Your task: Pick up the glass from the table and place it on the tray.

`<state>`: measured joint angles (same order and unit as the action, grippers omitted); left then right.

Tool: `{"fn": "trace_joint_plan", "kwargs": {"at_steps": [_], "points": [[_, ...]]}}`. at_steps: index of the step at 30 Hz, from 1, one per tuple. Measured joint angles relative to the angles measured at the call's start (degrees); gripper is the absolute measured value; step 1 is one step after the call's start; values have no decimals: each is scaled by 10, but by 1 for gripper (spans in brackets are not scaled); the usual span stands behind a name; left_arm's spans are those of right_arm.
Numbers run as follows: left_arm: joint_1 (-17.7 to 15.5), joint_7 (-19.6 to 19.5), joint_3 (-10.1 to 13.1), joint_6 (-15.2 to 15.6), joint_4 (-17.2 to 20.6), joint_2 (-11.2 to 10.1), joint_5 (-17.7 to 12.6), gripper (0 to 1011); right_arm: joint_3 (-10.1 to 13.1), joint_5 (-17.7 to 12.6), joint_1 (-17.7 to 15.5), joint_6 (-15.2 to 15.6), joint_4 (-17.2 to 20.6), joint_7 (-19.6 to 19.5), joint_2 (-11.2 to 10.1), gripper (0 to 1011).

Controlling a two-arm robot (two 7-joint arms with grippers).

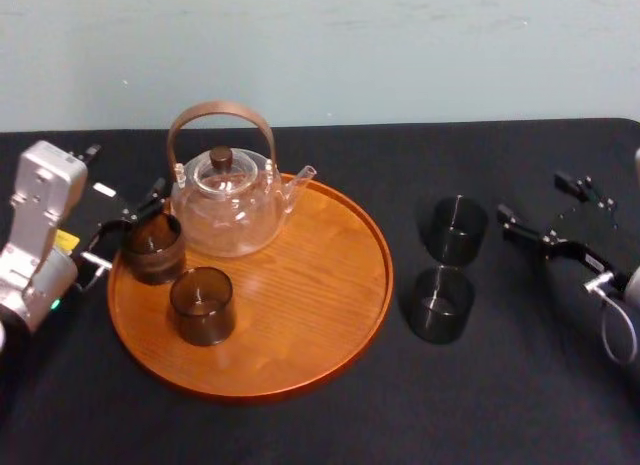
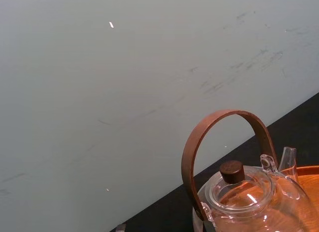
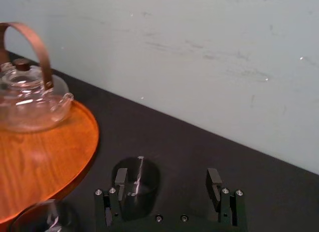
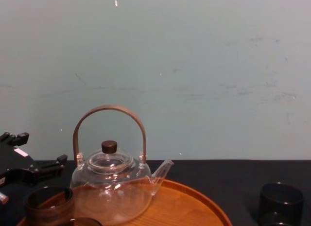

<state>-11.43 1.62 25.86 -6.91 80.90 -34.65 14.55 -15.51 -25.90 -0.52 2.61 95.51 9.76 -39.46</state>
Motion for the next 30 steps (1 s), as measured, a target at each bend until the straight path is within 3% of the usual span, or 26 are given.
{"fn": "trace_joint_plan", "kwargs": {"at_steps": [8,14,30], "points": [[0,0,0,0,0,0,0,1001,16,-11,-35,13,27,33,-20,1002],[0,0,0,0,0,0,0,1001,24,-18,-55,16,37,83,-41,1002],[0,0,0,0,0,0,0,1001,24,-15,-68,27,37,180,-72,1002]]}}
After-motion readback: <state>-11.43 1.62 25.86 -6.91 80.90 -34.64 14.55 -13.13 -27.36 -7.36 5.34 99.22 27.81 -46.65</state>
